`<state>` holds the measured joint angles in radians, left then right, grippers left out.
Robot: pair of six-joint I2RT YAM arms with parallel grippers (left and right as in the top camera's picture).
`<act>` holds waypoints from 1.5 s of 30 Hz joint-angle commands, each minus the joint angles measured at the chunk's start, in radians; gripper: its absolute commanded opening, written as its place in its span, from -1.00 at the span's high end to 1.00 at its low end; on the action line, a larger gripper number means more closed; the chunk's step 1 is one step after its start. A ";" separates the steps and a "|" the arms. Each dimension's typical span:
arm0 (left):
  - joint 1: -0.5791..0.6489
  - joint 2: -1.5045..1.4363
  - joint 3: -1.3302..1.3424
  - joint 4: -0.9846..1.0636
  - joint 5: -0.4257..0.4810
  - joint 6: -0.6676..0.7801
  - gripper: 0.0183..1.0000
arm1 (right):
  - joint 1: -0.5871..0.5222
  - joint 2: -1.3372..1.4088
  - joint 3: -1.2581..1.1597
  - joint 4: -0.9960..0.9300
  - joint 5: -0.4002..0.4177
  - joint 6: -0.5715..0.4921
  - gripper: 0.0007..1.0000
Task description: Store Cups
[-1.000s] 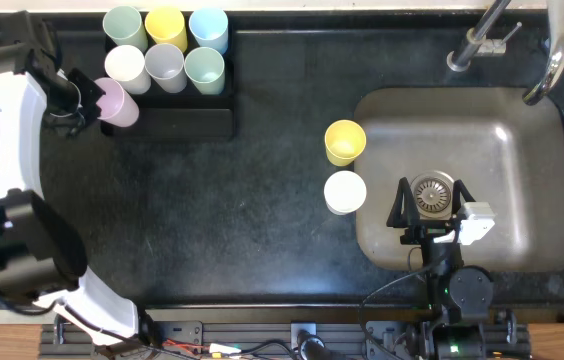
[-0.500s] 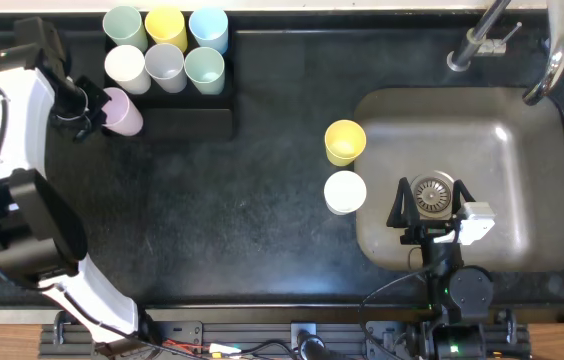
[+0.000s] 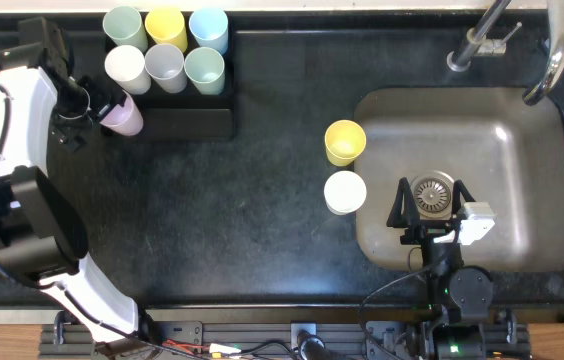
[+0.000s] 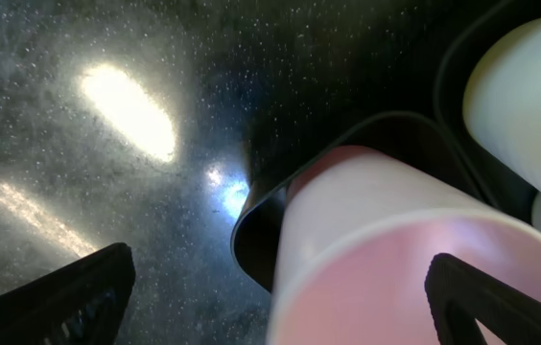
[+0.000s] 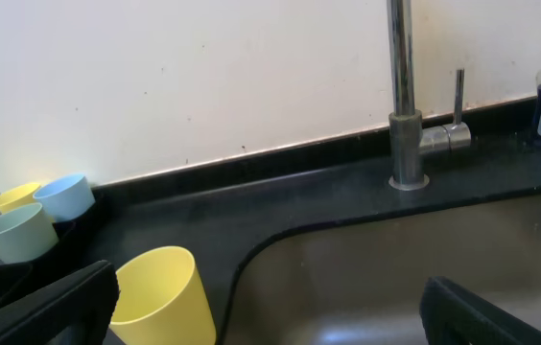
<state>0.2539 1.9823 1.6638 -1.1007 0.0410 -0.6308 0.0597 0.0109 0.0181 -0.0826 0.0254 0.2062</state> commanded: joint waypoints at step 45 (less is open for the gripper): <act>-0.962 0.045 0.106 0.079 0.073 -0.112 -1.00 | -0.002 -0.007 -0.013 0.005 -0.007 0.004 -1.00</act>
<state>-0.7071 2.0201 1.7611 -1.0248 0.0986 -0.7273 0.0593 0.0109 0.0181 -0.0822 0.0250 0.2062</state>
